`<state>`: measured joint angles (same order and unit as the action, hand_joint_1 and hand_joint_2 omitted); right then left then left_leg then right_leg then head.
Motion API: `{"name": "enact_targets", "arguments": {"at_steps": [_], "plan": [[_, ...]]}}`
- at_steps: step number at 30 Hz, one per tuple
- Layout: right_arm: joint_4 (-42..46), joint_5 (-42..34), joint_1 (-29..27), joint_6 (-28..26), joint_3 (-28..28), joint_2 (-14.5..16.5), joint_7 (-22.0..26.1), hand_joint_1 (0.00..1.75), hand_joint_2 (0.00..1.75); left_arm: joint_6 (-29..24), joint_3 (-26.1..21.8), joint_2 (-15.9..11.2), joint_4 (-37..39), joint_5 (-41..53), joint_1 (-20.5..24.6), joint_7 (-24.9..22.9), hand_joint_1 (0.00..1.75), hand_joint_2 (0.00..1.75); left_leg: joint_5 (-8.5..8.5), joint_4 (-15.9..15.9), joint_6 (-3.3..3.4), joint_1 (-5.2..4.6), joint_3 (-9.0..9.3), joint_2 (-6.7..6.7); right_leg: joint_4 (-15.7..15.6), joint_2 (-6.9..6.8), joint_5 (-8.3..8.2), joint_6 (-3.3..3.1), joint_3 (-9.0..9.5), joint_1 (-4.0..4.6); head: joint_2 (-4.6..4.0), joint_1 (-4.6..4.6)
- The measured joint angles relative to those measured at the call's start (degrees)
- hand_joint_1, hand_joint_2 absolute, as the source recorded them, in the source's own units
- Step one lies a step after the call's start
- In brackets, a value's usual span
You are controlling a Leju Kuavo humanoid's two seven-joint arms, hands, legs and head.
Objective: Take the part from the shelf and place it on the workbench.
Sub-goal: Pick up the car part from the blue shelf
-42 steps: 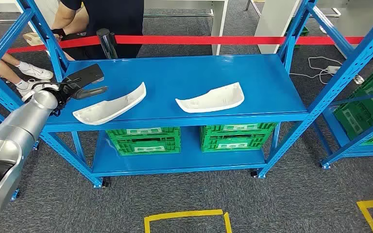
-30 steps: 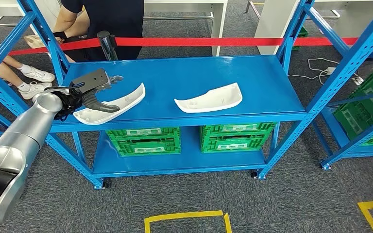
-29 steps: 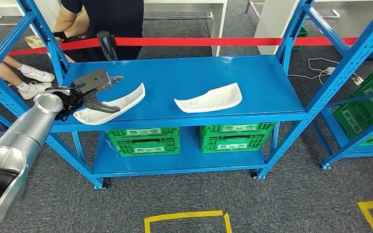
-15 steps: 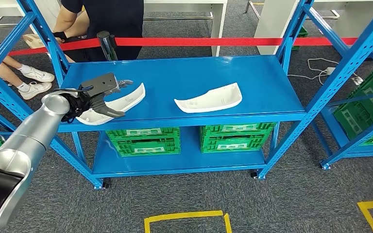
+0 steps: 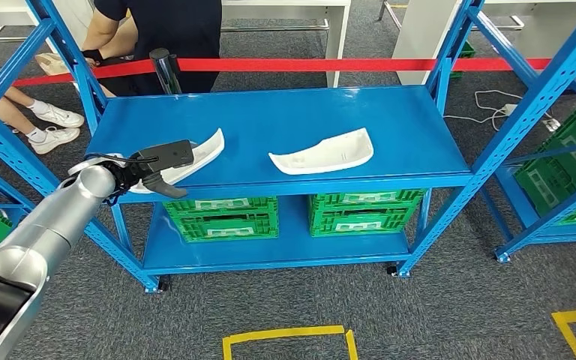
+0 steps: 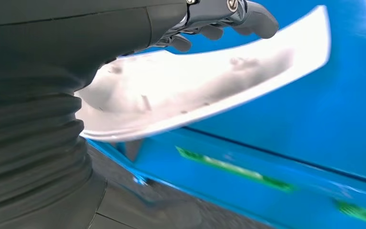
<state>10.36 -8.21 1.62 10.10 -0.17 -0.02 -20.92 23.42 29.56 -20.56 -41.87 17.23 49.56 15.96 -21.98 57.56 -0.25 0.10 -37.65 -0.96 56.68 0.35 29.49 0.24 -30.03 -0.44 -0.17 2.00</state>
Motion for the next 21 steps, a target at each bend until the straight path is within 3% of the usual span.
{"name": "enact_targets", "arguments": {"at_steps": [8,10,11,12,15,16,21], "plan": [[0.0,0.6,-0.2,0.0,0.0,0.0,0.0,0.00,0.00,-9.5,4.2,-0.2,3.8,6.3,0.4,-4.4,0.01,1.75,0.00,0.0,0.00,0.00,0.00,-0.02,0.0,0.00,0.00,0.00,0.01,0.00,0.00,0.00],[0.0,0.9,-0.1,0.0,0.0,0.0,0.0,0.00,0.00,-12.9,4.9,-0.2,4.9,7.9,0.6,-6.5,0.10,1.75,0.00,0.0,0.00,0.00,0.01,0.00,0.0,0.00,0.00,0.00,0.01,0.00,0.00,0.01],[0.0,1.1,-0.1,0.0,0.0,0.0,0.0,0.00,0.00,-15.0,5.2,-0.1,5.5,8.9,0.7,-7.6,0.23,1.75,0.00,0.0,0.00,0.00,0.02,0.01,0.0,0.01,0.00,0.00,0.01,0.00,0.00,0.01],[0.0,1.3,-0.1,0.0,0.1,0.0,0.0,0.00,0.00,-17.0,5.5,0.0,6.2,9.9,0.7,-8.6,0.47,1.75,0.00,0.0,0.00,0.00,0.02,0.02,0.0,0.01,0.00,0.00,0.01,0.00,0.00,0.01],[0.0,1.7,0.1,0.0,0.2,0.0,0.0,0.00,0.00,-20.2,6.2,0.5,8.1,12.5,0.8,-10.0,1.52,1.75,0.00,0.0,0.00,0.00,0.03,0.01,0.0,0.01,0.00,0.00,0.02,-0.01,0.00,0.01],[0.0,1.7,0.2,0.0,0.2,0.0,0.0,0.00,0.00,-20.6,6.4,0.6,8.6,13.0,0.8,-10.2,1.71,1.75,0.00,0.0,0.00,0.00,0.03,0.00,0.0,0.01,0.00,0.00,0.02,-0.01,0.00,0.01],[0.0,1.9,0.4,0.0,0.2,0.0,0.0,0.00,0.00,-21.3,6.8,1.3,10.3,14.8,0.9,-10.3,1.75,1.75,0.00,0.0,0.00,0.00,0.03,0.00,0.0,0.01,0.00,0.00,0.03,-0.01,0.00,0.00]]}}
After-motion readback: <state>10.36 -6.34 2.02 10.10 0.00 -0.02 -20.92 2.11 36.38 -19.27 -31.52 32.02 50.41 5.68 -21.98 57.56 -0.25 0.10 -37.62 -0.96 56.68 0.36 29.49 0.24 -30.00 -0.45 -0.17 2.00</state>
